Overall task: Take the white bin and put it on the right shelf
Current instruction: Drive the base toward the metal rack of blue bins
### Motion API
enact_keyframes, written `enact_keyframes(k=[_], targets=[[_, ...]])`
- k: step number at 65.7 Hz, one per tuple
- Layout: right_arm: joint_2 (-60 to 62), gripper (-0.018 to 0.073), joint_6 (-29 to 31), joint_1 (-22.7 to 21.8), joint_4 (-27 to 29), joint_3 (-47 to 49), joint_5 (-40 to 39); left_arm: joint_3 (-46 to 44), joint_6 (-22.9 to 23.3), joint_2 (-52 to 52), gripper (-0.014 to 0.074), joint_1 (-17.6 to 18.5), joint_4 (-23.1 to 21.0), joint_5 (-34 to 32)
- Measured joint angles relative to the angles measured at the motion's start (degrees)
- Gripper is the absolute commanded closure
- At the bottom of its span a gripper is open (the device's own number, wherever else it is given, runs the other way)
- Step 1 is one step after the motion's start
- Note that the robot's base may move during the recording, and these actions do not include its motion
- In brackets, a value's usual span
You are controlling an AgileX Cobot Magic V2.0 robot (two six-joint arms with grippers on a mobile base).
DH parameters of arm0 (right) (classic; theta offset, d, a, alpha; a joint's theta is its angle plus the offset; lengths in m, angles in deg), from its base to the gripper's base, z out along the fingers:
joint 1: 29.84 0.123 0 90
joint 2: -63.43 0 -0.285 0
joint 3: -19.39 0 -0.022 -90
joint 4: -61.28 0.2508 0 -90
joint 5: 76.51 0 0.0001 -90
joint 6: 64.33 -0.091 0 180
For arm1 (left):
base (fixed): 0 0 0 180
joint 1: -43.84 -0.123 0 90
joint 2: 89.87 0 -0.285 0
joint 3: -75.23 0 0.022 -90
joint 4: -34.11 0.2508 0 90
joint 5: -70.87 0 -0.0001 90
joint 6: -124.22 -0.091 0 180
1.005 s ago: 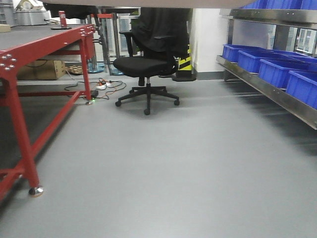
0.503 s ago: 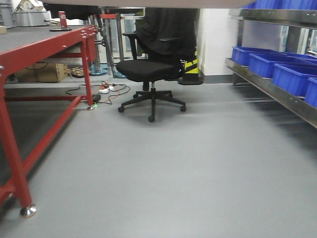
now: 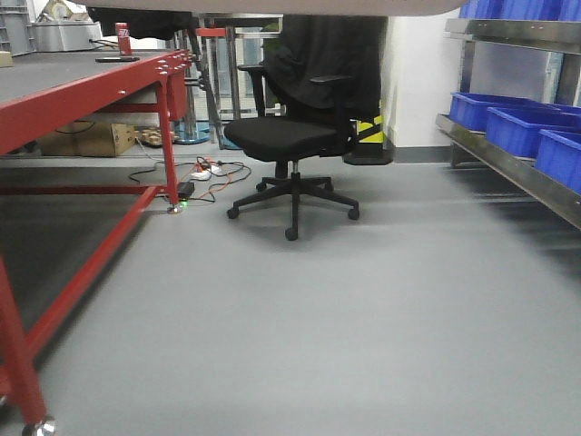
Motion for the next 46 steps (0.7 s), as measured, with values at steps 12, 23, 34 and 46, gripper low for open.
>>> enact_keyframes(k=[12, 23, 34, 46], targets=[[0.0, 0.0146, 0.0, 0.0, 0.0, 0.0, 0.0, 0.0, 0.0, 0.0, 0.0356, 0.0, 0.0, 0.0], [0.0, 0.0146, 0.0, 0.0, 0.0, 0.0, 0.0, 0.0, 0.0, 0.0, 0.0356, 0.0, 0.0, -0.1], [0.0, 0.0146, 0.0, 0.0, 0.0, 0.0, 0.0, 0.0, 0.0, 0.0, 0.0356, 0.0, 0.0, -0.1], [0.0, 0.0146, 0.0, 0.0, 0.0, 0.0, 0.0, 0.0, 0.0, 0.0, 0.0356, 0.0, 0.0, -0.1]])
